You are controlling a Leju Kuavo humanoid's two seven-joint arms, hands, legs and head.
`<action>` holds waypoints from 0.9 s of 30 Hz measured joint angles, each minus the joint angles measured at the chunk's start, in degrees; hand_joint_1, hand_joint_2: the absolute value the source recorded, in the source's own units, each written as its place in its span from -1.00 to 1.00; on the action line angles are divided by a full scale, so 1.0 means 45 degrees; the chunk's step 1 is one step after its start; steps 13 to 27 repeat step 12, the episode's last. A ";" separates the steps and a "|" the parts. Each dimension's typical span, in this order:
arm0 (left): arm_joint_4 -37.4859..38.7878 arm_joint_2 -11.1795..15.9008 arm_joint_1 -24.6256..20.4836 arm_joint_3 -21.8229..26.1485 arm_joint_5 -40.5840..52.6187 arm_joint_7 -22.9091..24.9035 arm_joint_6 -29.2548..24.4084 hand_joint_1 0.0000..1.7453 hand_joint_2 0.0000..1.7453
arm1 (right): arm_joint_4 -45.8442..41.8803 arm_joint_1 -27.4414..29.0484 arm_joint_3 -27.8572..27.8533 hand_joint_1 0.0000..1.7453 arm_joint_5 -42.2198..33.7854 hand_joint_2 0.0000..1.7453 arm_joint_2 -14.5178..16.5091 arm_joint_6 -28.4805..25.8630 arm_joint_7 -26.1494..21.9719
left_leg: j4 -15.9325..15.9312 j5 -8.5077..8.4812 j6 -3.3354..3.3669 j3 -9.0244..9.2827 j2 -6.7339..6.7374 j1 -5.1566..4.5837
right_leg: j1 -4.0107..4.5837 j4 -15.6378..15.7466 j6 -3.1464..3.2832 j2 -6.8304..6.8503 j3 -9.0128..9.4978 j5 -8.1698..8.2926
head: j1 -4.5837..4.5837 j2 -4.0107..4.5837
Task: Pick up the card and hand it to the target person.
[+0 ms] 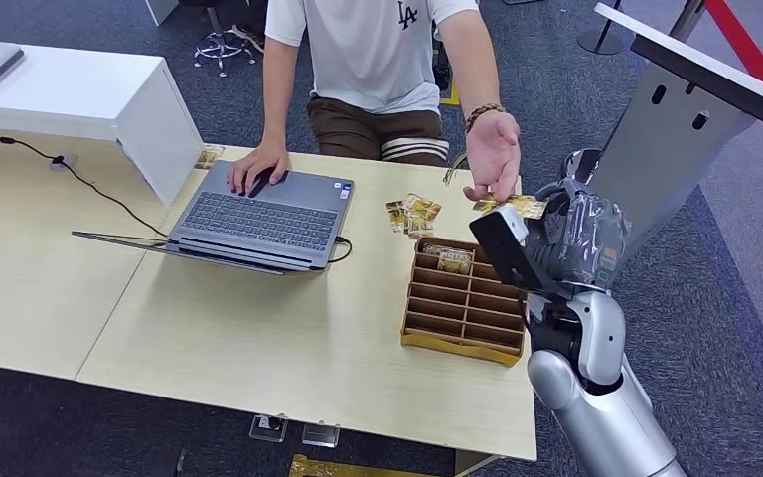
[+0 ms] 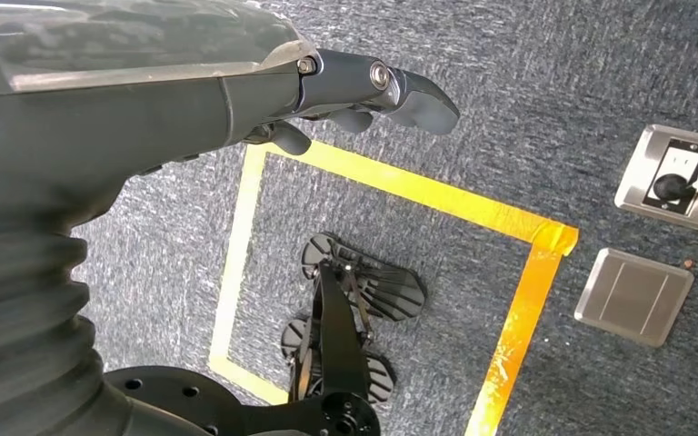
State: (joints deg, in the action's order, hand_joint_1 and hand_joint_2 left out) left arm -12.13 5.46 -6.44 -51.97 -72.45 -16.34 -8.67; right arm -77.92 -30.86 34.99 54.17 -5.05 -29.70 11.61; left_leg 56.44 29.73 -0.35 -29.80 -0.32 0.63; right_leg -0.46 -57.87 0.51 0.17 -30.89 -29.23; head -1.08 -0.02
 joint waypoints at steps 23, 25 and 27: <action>0.0000 0.0000 0.0019 -0.0013 0.0064 -0.0001 -0.0166 -1.00 -1.00 | 0.0340 0.0083 -0.0032 -1.00 -0.1048 1.00 0.0060 0.0042 -0.0356 | 0.0000 0.0000 0.0000 0.0003 0.0001 0.0000 | 0.0000 0.0000 0.0000 -0.0001 -0.0001 0.0000 | 0.0004 -0.0002; 0.0000 0.0000 0.0019 -0.0013 0.0064 -0.0001 -0.0166 -1.00 -1.00 | 0.0340 0.0083 -0.0032 -1.00 -0.1048 1.00 0.0060 0.0042 -0.0356 | 0.0000 0.0000 0.0000 0.0003 0.0001 0.0000 | 0.0000 0.0000 0.0000 -0.0001 -0.0001 0.0000 | 0.0004 -0.0002; 0.0000 0.0000 0.0019 -0.0013 0.0064 -0.0001 -0.0166 -1.00 -1.00 | 0.0340 0.0083 -0.0032 -1.00 -0.1048 1.00 0.0060 0.0042 -0.0356 | 0.0000 0.0000 0.0000 0.0003 0.0001 0.0000 | 0.0000 0.0000 0.0000 -0.0001 -0.0001 0.0000 | 0.0004 -0.0002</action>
